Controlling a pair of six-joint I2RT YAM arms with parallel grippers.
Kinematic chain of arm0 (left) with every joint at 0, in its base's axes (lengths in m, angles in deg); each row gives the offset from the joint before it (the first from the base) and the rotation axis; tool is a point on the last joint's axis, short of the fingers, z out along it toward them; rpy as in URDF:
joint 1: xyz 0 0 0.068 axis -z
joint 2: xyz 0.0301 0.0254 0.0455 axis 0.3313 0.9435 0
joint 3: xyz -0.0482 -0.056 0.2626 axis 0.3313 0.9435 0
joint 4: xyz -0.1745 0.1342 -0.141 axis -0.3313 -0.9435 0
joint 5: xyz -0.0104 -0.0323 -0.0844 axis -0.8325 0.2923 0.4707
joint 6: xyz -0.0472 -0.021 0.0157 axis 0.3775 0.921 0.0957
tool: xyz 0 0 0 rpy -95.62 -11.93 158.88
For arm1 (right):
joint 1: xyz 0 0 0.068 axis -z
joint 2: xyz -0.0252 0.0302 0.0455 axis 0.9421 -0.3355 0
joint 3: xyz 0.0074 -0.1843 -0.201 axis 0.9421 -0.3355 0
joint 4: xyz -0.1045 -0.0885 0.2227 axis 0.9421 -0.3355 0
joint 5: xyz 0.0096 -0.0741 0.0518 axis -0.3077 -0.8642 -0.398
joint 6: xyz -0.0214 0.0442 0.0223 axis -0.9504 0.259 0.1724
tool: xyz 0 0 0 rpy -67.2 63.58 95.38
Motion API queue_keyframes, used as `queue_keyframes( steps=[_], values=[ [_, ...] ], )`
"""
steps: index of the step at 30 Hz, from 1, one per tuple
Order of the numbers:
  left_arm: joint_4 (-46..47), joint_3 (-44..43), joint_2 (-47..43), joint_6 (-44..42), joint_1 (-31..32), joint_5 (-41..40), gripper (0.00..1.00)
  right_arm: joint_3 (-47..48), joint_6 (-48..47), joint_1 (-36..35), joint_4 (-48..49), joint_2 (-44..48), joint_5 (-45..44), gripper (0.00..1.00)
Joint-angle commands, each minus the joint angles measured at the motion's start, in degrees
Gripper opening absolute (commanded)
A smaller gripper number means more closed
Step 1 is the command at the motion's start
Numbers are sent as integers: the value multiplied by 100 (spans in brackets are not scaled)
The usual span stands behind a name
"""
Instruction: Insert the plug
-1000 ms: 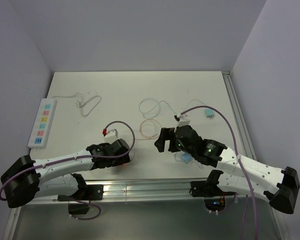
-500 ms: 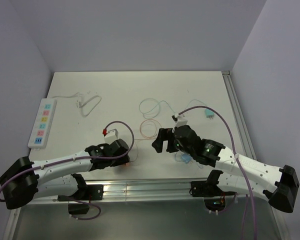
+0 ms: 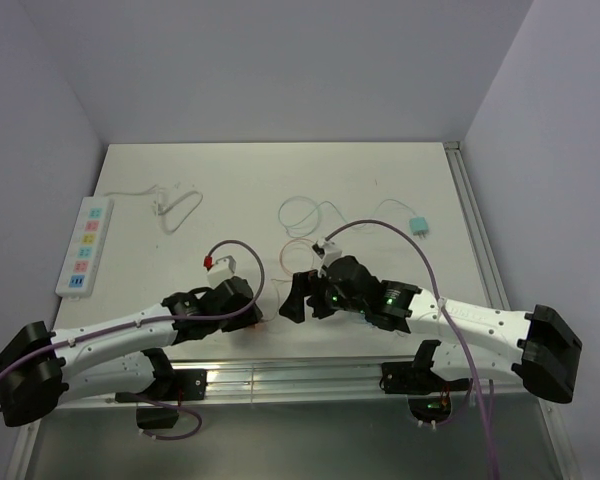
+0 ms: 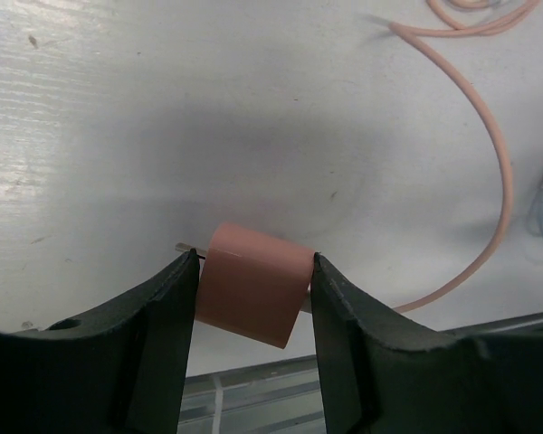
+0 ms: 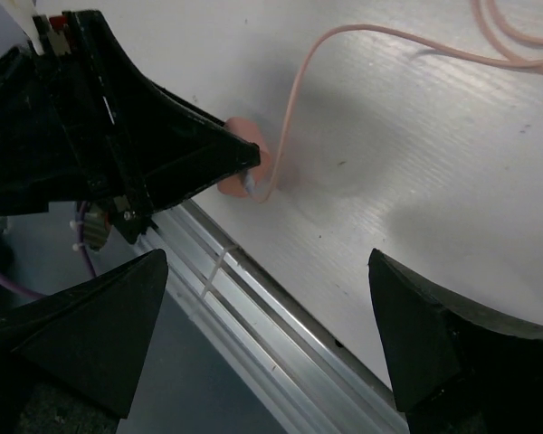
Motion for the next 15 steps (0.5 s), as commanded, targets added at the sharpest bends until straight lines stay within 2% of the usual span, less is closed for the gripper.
queue_keyframes(
  steps=[1, 6, 15],
  values=[
    [271, -47, -250, -180, -1, 145, 0, -5, 120, -98, 612, -182, 310, 98],
    [280, -153, -470, -347, -1, 312, 0, 4, 225, -124, 692, -227, 389, 91],
    [499, -311, -856, -181, -1, 708, 0, -233, 269, -238, 866, 72, 433, 84]
  ],
)
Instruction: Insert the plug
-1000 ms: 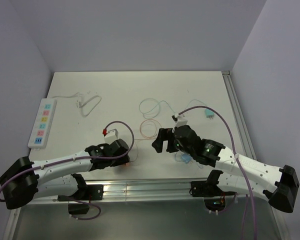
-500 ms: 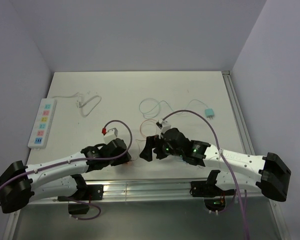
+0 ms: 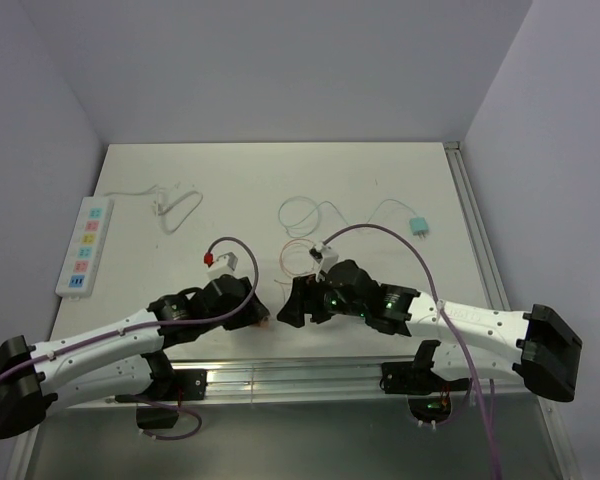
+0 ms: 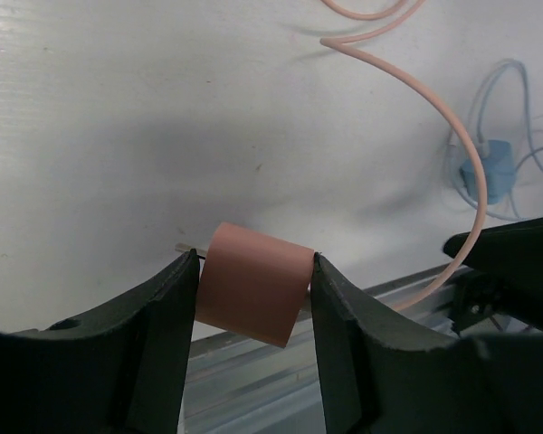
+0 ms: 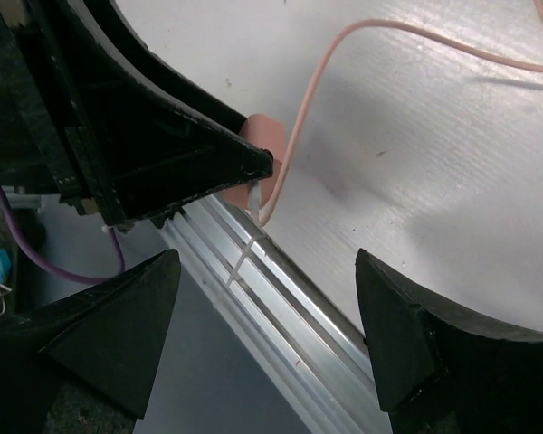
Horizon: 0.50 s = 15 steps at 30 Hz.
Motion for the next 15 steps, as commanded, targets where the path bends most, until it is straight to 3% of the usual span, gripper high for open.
queue_keyframes(
  steps=[1, 7, 15],
  values=[
    [414, -287, -231, 88, -1, 273, 0, -143, 61, -129, 432, 247, 55, 84],
    [871, -296, -390, 255, -1, 677, 0, -425, 255, -244, 591, 660, 12, 84],
    [784, -507, -188, 510, -1, 660, 0, -346, 325, -314, 275, 898, -234, 83]
  ],
)
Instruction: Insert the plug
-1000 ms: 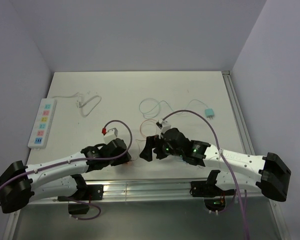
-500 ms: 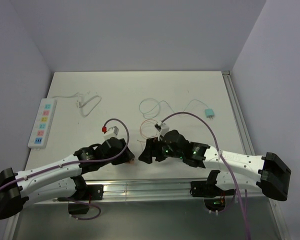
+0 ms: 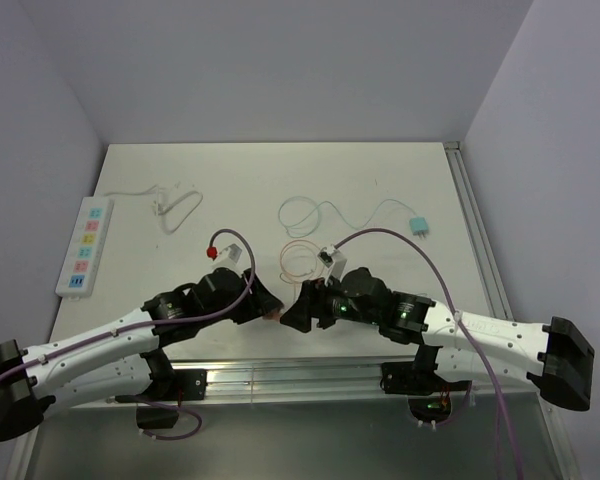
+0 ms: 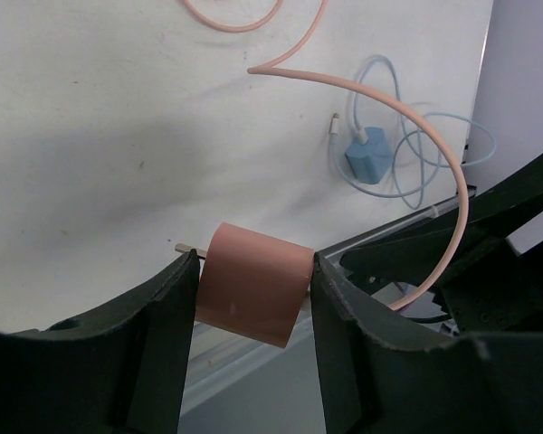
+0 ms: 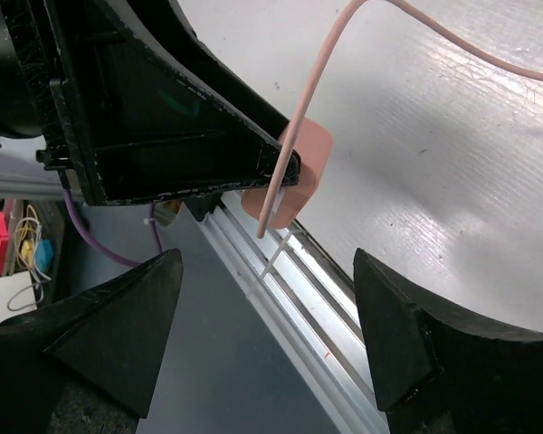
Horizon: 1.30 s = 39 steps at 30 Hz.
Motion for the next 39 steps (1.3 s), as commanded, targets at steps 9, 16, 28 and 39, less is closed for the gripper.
queue_keyframes(
  steps=[9, 16, 28, 39],
  values=[
    [417, -308, 224, 991, -1, -198, 0, 956, 511, -993, -904, -534, -2086, 80],
    [602, -422, 268, 614, -1, -76, 0, 931, 388, -1073, -913, -456, -2158, 79],
    [498, -738, 303, -2, -19, 979, 0, 378, -1658, -1073, -518, 440, -1534, 81],
    [-488, -1293, 356, -47, -151, 1550, 0, 62, -3363, -1126, -34, 914, -1059, 77]
  ],
)
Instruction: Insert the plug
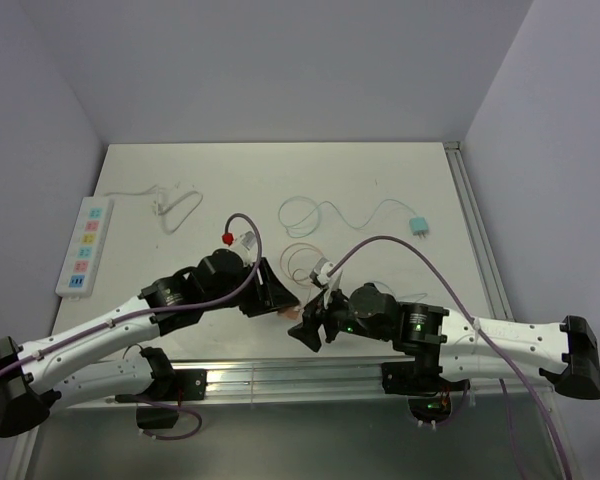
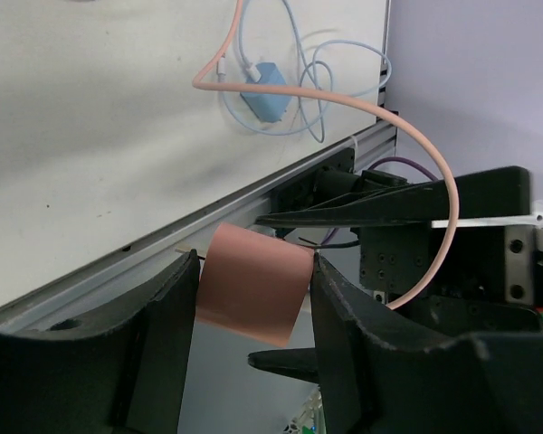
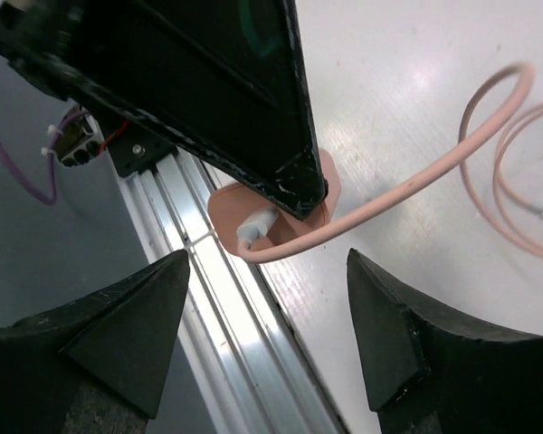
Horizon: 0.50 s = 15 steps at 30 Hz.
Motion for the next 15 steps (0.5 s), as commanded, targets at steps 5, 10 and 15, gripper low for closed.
queue_keyframes(
  steps=[5, 10, 15],
  values=[
    [-126, -41, -1, 331, -90, 455, 0, -79, -1086, -57, 811, 341, -43, 73],
    [-126, -173, 114, 508, -107, 481, 0, 237, -1184, -57, 592, 78, -104, 71],
    [-126, -156, 52, 613, -107, 393, 0, 264, -1149, -66, 679, -90, -139, 69]
  ],
)
